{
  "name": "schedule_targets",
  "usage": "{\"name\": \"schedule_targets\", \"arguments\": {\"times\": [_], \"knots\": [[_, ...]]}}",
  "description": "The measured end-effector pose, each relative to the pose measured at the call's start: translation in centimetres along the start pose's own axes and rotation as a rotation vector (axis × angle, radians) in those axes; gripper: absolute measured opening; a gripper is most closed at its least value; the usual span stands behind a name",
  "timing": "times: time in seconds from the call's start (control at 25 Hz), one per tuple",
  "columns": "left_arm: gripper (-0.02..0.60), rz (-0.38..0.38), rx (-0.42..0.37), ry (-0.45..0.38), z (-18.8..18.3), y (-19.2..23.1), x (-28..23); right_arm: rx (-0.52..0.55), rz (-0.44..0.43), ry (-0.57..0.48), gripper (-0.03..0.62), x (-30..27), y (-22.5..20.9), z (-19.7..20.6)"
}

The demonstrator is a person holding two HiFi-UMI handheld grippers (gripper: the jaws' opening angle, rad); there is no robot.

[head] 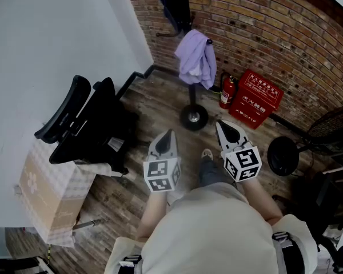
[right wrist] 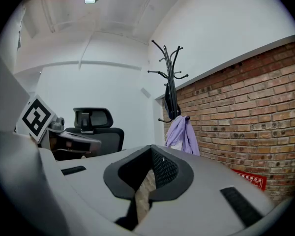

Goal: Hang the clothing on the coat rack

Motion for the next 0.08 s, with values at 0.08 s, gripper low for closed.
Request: {"name": "schedule_targets", "arguments": {"times": [0.08], "knots": [[0.003,0.01,0.005,0.001,-0.13,-0.25,-0.13,0.001,0.001,0.001,-0.002,-0.1,-0.1,-0.02]]}}
Point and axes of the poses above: the fingertips, and each gripper's own axes: x backward along the fingers, y to its left, z out of its underside, the point moved 1 cm from there along x, backward along the fingers, and after that the axes turned 3 degrees about y, right-handed, at the moved point
